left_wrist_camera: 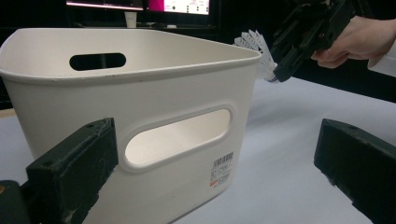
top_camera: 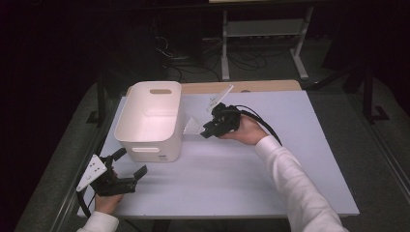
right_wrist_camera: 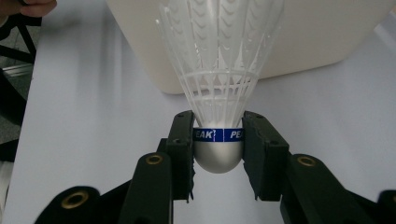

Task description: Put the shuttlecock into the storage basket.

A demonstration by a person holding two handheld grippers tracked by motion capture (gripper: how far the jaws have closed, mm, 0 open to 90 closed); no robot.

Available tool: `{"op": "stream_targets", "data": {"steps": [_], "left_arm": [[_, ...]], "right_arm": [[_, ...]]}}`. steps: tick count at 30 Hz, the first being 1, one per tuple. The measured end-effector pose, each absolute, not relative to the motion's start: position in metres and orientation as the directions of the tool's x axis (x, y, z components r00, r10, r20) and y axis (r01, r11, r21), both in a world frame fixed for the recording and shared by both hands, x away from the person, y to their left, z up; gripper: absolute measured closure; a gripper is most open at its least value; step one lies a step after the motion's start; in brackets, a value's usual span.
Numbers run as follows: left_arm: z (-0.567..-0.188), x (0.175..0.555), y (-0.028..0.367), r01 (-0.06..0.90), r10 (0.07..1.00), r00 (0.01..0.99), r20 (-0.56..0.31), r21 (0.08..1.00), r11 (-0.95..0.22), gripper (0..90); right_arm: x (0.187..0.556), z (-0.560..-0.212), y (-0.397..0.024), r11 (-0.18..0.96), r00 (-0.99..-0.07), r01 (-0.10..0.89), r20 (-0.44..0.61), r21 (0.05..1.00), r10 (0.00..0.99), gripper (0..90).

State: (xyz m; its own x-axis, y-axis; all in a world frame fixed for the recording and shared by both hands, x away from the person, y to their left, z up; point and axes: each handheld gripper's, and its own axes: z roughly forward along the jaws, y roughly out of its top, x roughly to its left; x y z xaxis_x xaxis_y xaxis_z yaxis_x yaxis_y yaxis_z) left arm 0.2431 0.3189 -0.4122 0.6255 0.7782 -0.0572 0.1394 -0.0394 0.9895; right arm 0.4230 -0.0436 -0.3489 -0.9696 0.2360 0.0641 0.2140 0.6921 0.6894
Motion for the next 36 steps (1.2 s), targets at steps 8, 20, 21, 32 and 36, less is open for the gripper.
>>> {"op": "stream_targets", "data": {"steps": [8, 20, 21, 32, 36], "left_arm": [[-0.412, 0.242, 0.318, 0.152, 0.782, 0.62, -0.071, 0.988, -0.031, 0.0], [-0.413, 0.243, 0.32, 0.141, 0.781, 0.622, -0.056, 0.989, -0.041, 0.0], [-0.413, 0.243, 0.319, 0.141, 0.781, 0.621, -0.062, 0.989, -0.034, 0.0], [-0.413, 0.244, 0.321, 0.141, 0.783, 0.619, -0.052, 0.989, -0.046, 0.0], [-0.413, 0.244, 0.321, 0.143, 0.785, 0.617, -0.055, 0.989, -0.044, 0.0]], "right_arm": [[0.421, -0.33, -0.047, 0.638, -0.965, 0.222, 0.074, 0.738, 0.25, 64.0], [0.422, -0.313, -0.046, 0.614, -0.963, 0.229, 0.084, 0.756, 0.256, 64.0], [0.422, -0.312, -0.047, 0.614, -0.963, 0.228, 0.082, 0.756, 0.257, 64.0], [0.423, -0.298, -0.047, 0.602, -0.959, 0.223, 0.061, 0.767, 0.276, 64.0], [0.423, -0.293, -0.045, 0.604, -0.961, 0.215, 0.055, 0.768, 0.272, 64.0]]}}
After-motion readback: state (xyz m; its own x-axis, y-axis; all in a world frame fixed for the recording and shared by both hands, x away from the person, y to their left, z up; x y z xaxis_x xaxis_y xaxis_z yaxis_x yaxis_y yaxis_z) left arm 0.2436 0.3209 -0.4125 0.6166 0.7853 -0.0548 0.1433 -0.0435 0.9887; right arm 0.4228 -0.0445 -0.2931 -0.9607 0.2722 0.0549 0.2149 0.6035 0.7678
